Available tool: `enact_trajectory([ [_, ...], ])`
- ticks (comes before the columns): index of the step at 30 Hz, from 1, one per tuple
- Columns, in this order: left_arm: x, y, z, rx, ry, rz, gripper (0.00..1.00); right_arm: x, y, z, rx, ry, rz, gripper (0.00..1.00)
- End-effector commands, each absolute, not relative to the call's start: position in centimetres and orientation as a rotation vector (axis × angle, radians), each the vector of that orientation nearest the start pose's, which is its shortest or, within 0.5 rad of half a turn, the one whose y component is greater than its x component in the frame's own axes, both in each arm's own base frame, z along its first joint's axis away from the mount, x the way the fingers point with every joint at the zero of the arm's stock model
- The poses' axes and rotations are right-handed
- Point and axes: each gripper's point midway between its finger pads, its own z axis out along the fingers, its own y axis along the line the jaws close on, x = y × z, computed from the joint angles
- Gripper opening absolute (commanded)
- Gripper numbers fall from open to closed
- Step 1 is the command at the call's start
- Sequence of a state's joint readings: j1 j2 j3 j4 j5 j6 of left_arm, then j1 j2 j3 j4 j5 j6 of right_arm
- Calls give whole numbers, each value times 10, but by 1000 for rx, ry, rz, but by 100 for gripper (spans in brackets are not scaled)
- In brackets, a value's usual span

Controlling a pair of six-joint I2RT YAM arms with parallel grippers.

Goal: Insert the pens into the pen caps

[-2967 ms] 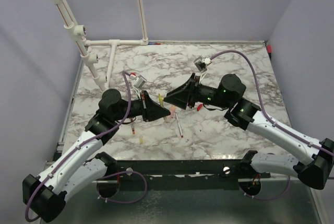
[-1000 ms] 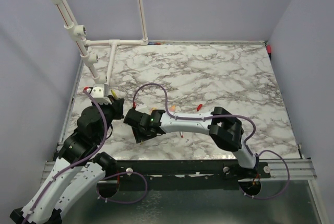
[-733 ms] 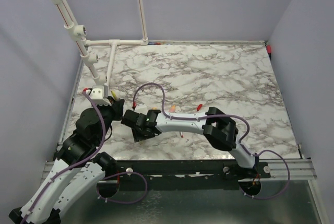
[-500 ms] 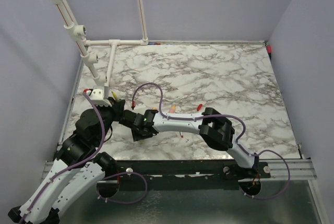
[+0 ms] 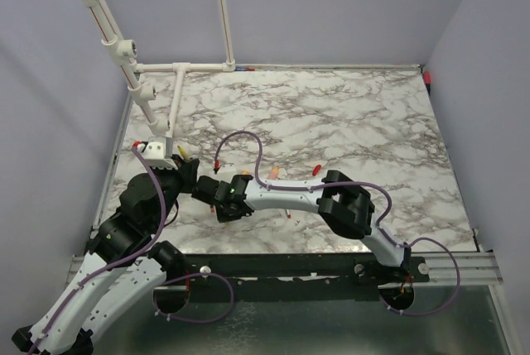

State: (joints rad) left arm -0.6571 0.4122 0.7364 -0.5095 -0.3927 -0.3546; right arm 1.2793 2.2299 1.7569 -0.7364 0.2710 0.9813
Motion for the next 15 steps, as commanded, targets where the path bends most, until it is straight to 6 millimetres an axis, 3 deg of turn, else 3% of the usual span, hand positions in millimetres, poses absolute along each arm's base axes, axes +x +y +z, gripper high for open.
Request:
enact_trajectory([
  [1, 209, -89, 267, -39, 1765, -371, 0, 147, 434, -5, -359, 2742, 97, 12],
  [4, 210, -89, 266, -36, 1771, -368, 0, 149, 429, 1, -360, 2724, 93, 1],
  [15, 210, -112, 258, 66, 1817, -429, 0, 159, 421, 63, -376, 2587, 260, 1],
])
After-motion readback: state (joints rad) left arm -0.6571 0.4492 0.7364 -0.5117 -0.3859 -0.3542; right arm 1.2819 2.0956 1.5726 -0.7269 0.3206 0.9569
